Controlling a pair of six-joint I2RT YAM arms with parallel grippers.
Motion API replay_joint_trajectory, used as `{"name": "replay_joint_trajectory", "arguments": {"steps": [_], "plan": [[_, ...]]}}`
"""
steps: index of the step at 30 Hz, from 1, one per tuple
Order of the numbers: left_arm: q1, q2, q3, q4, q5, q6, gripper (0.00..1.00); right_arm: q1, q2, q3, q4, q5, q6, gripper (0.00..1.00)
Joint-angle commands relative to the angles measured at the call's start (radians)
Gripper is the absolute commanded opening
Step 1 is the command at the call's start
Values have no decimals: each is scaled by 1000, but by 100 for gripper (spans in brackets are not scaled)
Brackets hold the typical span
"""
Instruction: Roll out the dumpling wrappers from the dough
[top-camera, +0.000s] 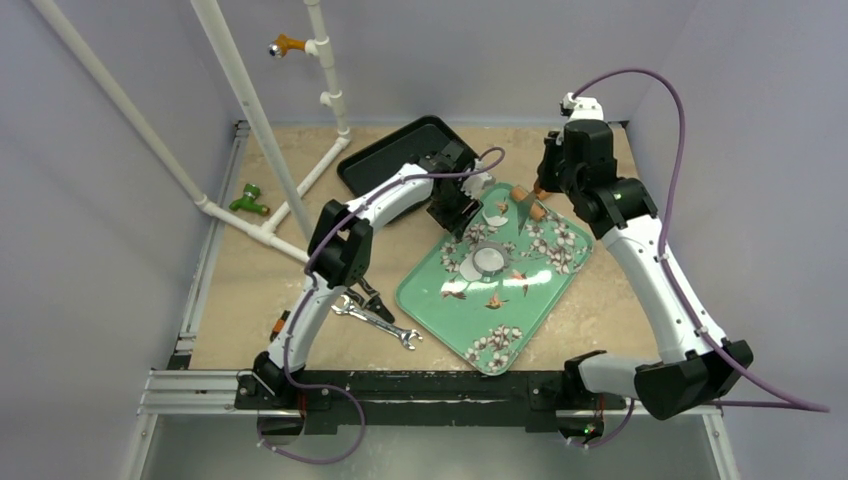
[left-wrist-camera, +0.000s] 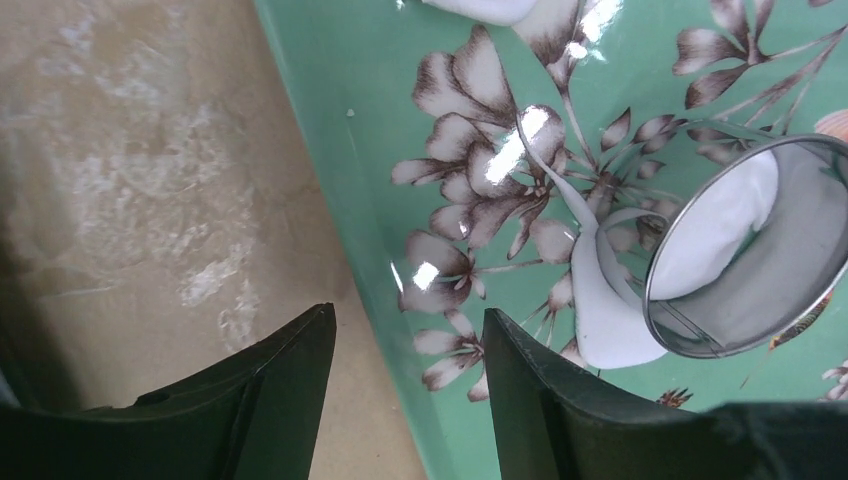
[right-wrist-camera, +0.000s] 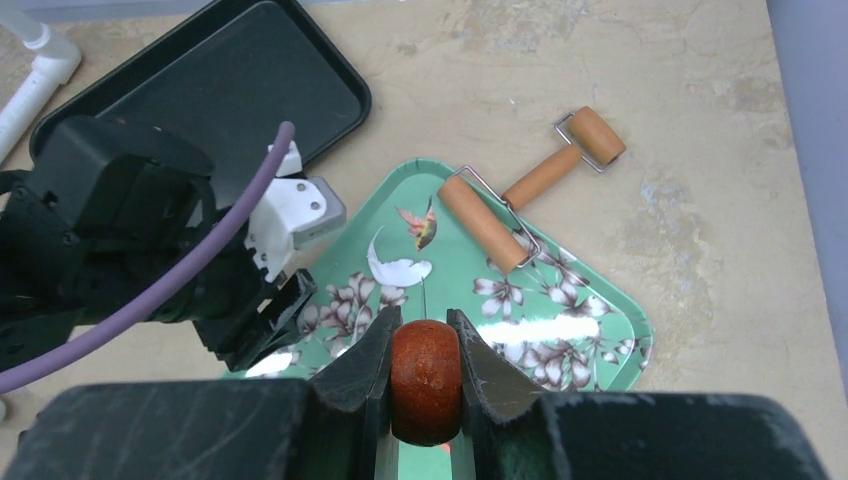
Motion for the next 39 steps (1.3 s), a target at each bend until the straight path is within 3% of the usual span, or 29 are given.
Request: {"name": "replay_joint_trajectory", "arguments": {"steps": [1, 7, 10, 14, 19, 25, 30, 39], "plan": [[-10, 11, 32, 23, -14, -84, 55, -2, -52, -11, 24, 11, 17, 0], [-17, 16, -33, 69, -13, -161, 40, -2, -71, -34, 22, -2, 35, 0], [-15, 12, -45, 77, -24, -185, 19, -2, -84, -44, 20, -13, 40, 0], [-10, 9, -69, 58, 14, -242, 0, -2, -108, -49, 29, -25, 45, 0], [44, -126, -311, 192, 53, -411, 0, -2, -119, -46, 7, -17, 39, 0], [91, -311, -581, 353, -32, -580, 0, 5, -64, 7, -78, -76, 18, 0], [95, -312, -639, 374, 4, -706, 0, 65, -74, 28, -164, -174, 6, 0], [92, -270, -598, 377, 47, -696, 0, 103, -86, 41, -481, -305, 22, 0]]}}
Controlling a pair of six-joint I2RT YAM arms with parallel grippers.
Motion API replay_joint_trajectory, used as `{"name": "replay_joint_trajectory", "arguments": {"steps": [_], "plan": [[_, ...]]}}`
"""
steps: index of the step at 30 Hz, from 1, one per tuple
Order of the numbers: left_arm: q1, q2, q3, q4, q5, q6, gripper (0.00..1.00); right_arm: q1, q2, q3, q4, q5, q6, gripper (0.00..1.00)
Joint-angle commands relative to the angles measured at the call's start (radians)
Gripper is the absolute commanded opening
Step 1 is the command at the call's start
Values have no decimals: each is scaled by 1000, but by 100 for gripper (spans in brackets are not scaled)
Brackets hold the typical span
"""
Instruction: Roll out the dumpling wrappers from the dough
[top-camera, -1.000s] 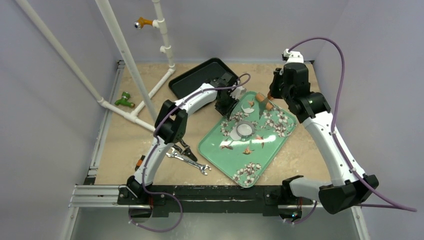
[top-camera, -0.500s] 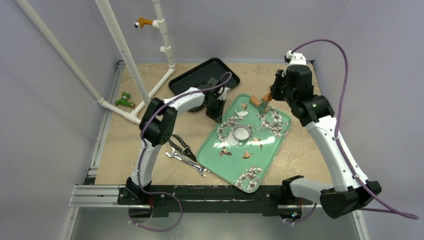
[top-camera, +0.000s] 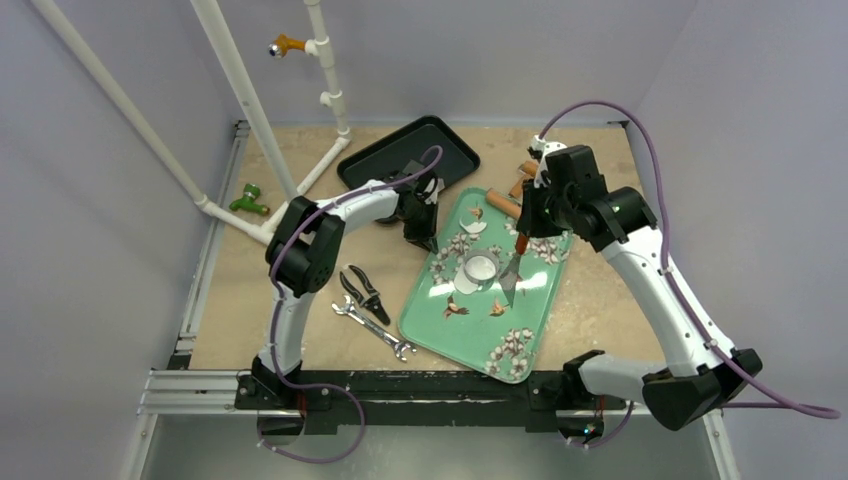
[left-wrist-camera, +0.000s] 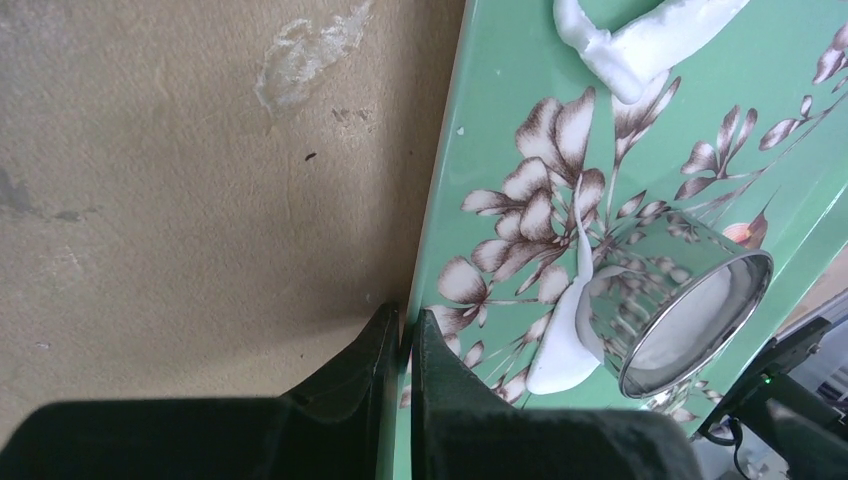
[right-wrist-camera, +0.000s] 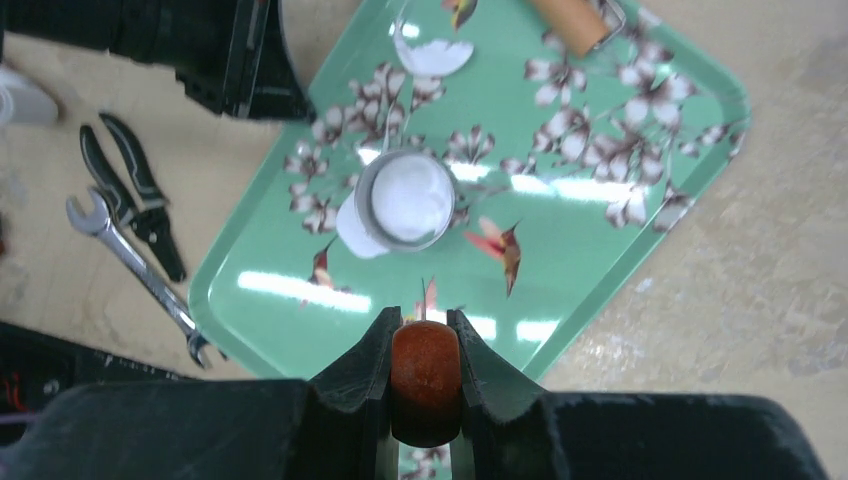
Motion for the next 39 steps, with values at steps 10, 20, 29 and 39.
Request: {"name": "replay_joint_trajectory", "arguments": {"steps": [10, 20, 29, 39], "plan": [[6, 6, -3, 66, 29, -58, 0, 16, -232, -376, 333, -55, 147, 0], [6, 9, -5, 77, 40, -53, 0, 28, -261, -491, 463, 80, 153, 0], [5, 12, -1, 79, 41, -47, 0, 88, -288, -585, 575, 81, 221, 0], [3, 14, -4, 84, 40, -39, 0, 251, -213, -580, 686, 147, 273, 0]]}}
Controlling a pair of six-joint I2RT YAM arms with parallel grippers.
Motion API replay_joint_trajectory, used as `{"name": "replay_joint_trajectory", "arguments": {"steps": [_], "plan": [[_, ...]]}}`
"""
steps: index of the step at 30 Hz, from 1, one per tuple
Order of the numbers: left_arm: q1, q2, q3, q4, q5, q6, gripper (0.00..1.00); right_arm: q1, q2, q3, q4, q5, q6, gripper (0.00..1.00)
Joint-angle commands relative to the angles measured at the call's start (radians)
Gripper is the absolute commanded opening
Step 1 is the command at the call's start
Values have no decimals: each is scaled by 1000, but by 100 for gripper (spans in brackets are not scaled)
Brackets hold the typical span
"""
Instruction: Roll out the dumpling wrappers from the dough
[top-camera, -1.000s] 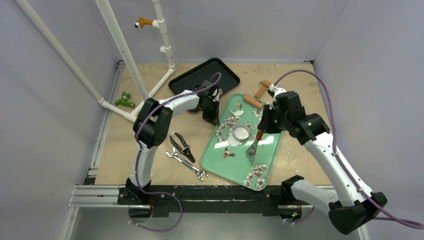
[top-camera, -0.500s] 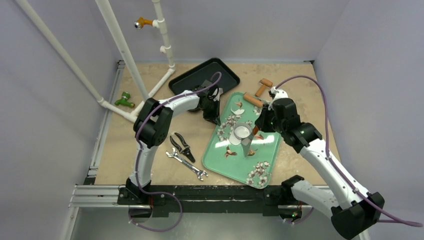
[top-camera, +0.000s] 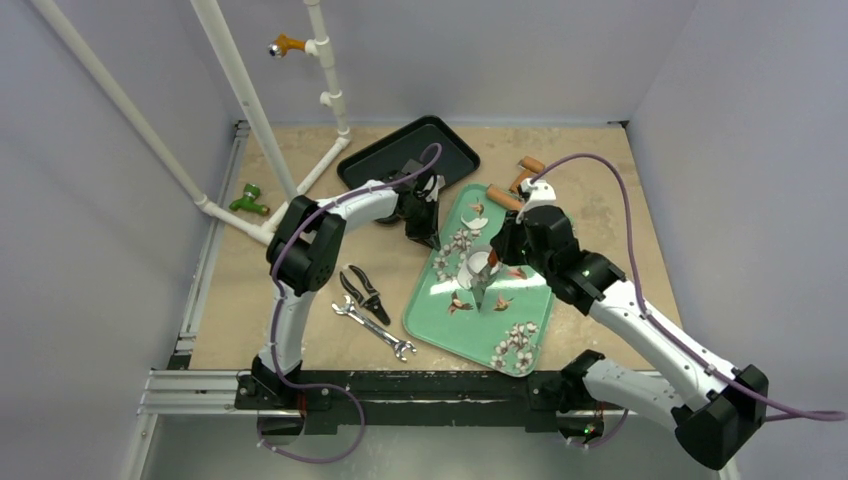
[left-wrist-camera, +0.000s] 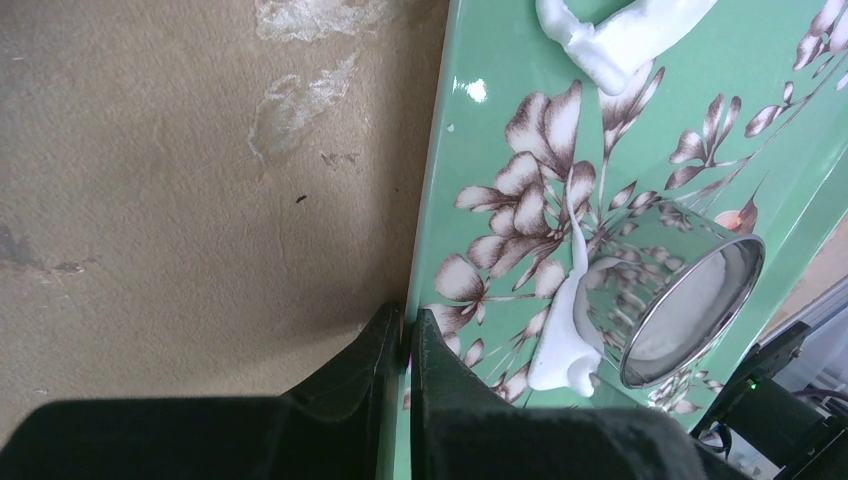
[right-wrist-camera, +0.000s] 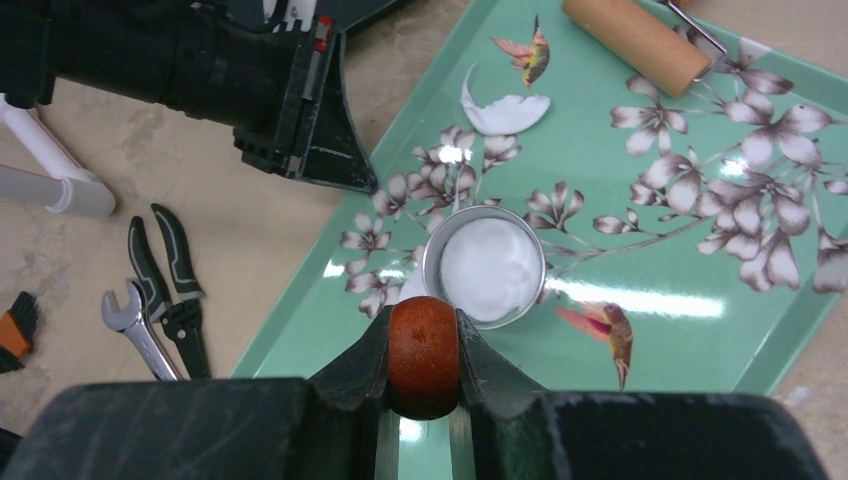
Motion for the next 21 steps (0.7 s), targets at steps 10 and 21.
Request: {"name": "replay_joint_trajectory", "arguments": {"steps": [10, 21], "plan": [[0, 2, 1, 22, 8, -21, 0, 129, 155, 44, 179, 144, 70, 0], [1, -2, -3, 21, -1, -14, 0, 137, 229, 187, 140, 22, -31, 0]]}}
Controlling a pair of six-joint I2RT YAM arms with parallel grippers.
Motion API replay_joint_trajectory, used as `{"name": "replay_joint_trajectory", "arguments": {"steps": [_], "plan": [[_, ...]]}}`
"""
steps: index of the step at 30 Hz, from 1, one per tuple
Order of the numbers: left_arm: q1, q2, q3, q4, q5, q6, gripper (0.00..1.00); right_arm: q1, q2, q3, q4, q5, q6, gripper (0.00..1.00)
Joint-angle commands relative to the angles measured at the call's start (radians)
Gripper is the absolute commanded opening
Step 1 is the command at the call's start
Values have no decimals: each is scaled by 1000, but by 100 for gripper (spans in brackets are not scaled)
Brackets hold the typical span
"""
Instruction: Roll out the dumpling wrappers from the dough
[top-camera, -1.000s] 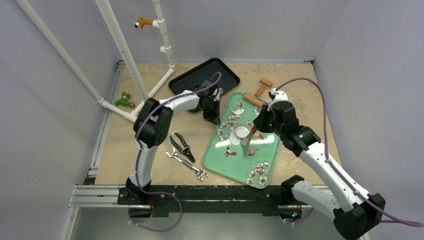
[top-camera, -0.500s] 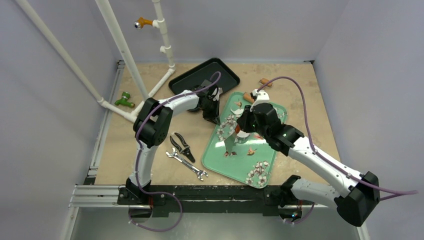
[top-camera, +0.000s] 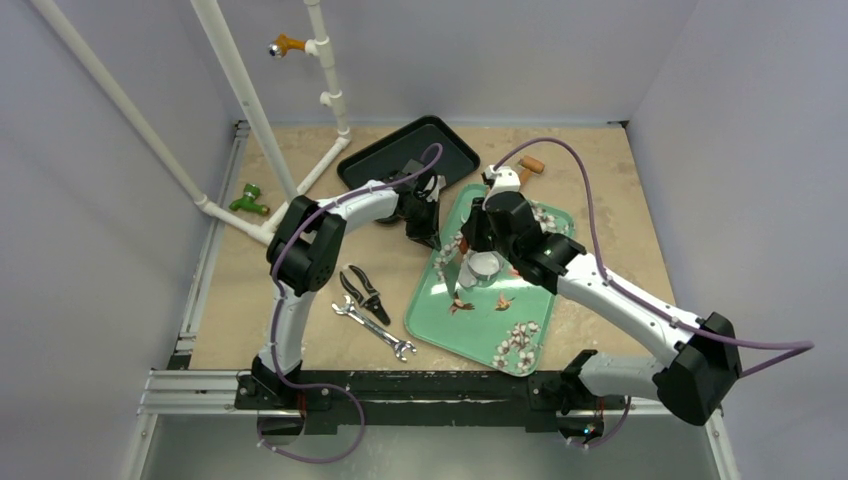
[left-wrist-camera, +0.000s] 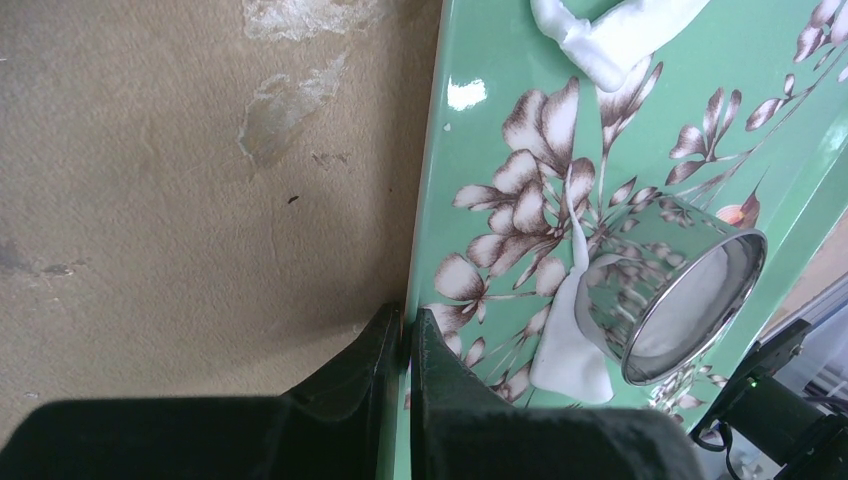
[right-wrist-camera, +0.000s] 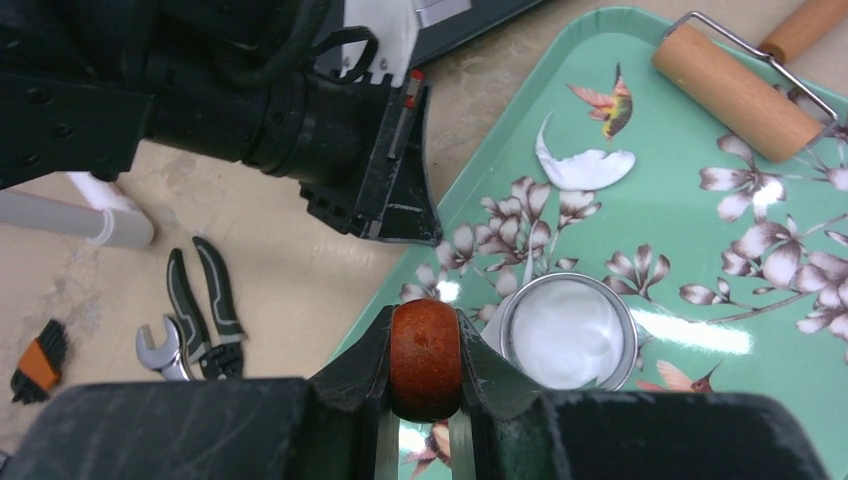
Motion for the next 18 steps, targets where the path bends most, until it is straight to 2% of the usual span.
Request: {"name": "replay_joint_trajectory", "arguments": {"steps": [1, 7, 12, 18], "plan": [[1, -3, -4, 18, -2, -17, 0, 8, -28, 89, -40, -105, -85, 0], [1, 2, 6, 16, -1, -17, 0, 8, -135, 125, -249, -199, -158, 0], [0, 4, 6, 14, -2, -16, 0, 7, -144, 176, -460, -106, -120, 0], [0, 3, 5, 13, -3, -13, 0, 7, -118, 141, -504, 59, -81, 0]]}}
